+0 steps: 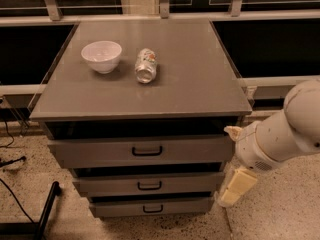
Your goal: Open top drawer
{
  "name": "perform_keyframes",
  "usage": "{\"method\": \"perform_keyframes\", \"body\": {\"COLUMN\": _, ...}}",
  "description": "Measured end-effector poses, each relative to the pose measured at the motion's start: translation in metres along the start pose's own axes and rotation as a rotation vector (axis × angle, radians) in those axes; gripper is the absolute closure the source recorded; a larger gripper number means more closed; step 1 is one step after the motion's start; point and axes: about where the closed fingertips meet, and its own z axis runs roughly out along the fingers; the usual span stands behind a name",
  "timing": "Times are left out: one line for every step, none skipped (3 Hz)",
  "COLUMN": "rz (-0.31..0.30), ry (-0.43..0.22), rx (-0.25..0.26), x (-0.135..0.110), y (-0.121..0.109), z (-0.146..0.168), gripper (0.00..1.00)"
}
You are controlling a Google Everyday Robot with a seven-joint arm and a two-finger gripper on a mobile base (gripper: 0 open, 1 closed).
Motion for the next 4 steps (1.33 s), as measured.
{"method": "perform_keyframes", "body": {"rz": -0.011, "ry": -0.043, "rx": 0.005, "x": 0.003, "y": -0.004, "z": 0.024, "gripper": 0.00}}
{"method": "perform_keyframes", "body": {"rz": -0.026, "ry": -0.075, "rx": 0.015, "x": 0.003, "y": -0.007, "z": 0.037, "gripper": 0.00}}
{"method": "perform_keyframes", "body": {"rz": -0.060, "ry": -0.101, "rx": 0.030, "x": -0.002, "y": -0.019, "z": 0.057, "gripper": 0.00}}
{"method": "perform_keyframes", "body": {"rz": -0.093, "ry": -0.095, "rx": 0.035, "x": -0.007, "y": -0.027, "z": 0.068, "gripper": 0.00}}
